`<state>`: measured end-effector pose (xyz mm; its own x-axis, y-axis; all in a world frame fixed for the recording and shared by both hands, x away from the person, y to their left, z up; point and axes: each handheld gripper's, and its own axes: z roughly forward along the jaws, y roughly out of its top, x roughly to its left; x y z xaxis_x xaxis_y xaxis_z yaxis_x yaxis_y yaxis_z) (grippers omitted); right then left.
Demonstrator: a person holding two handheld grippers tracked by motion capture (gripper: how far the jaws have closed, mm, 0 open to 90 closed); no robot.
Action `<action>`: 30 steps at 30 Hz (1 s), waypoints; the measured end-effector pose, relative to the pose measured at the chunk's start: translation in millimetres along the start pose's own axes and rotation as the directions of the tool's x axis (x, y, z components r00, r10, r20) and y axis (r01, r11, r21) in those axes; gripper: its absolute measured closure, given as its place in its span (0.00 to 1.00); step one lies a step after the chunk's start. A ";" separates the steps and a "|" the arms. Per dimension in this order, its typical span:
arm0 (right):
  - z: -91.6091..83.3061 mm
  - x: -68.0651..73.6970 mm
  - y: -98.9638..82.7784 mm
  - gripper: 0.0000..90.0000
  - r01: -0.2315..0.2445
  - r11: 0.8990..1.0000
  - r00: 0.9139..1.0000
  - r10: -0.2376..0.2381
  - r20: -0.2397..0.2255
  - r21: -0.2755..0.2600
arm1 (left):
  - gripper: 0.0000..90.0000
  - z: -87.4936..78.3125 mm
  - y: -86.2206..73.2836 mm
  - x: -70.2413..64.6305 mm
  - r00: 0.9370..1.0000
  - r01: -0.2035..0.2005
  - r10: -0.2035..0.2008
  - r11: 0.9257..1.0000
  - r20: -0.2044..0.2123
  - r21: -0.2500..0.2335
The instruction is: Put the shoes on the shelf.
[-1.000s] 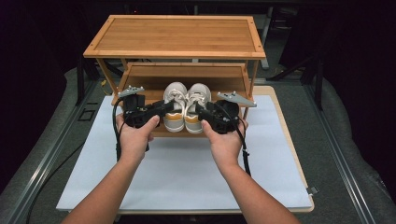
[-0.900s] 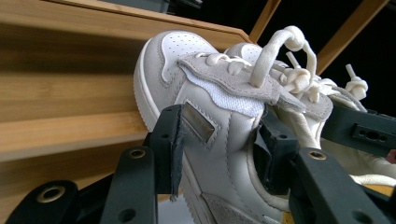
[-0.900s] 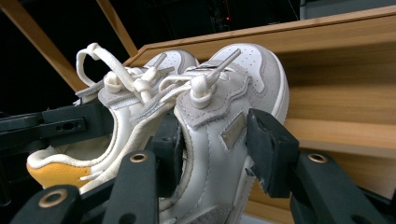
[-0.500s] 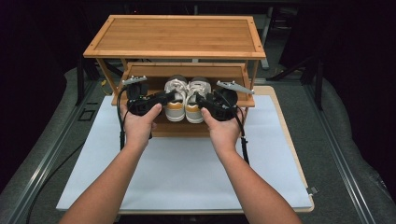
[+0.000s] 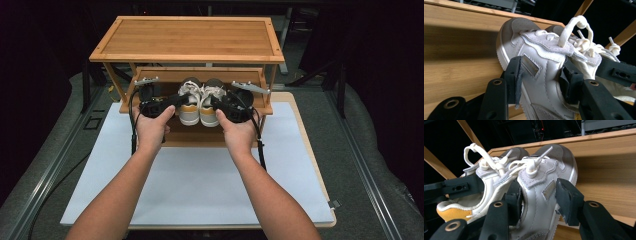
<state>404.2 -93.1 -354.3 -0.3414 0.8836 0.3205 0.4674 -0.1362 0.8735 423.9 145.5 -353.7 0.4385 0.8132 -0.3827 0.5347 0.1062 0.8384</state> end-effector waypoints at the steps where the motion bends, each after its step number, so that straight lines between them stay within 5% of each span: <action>1: 1.0 -0.8 0.4 0.64 0.000 1.000 1.000 0.000 0.001 0.001 | 0.64 1.6 0.5 0.8 1.000 0.008 -0.008 1.000 0.000 -0.002; 20: 19.2 -7.4 10.4 0.58 -0.040 0.999 0.999 0.040 0.005 0.024 | 0.57 14.8 13.5 10.9 0.999 0.051 -0.051 0.998 0.004 0.024; 28: 17.5 -7.1 16.9 0.58 0.014 0.998 0.999 -0.016 0.028 0.066 | 0.53 14.9 18.8 8.7 0.999 0.029 -0.028 0.998 -0.018 0.058; 29: 17.4 -7.0 17.2 0.58 0.015 0.998 0.999 -0.017 0.034 0.065 | 0.49 12.9 20.9 11.5 0.997 0.070 -0.072 0.996 0.034 0.057; 30: 17.1 -7.1 17.5 0.59 0.012 0.998 0.999 -0.014 0.031 0.066 | 0.47 12.0 21.9 10.9 0.997 0.070 -0.072 0.996 0.035 0.058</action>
<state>428.8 -94.1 -347.6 -0.3224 0.8989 0.2967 0.5160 -0.0959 0.8512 449.0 149.8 -344.2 0.4239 0.7829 -0.4554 0.6047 0.1296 0.7858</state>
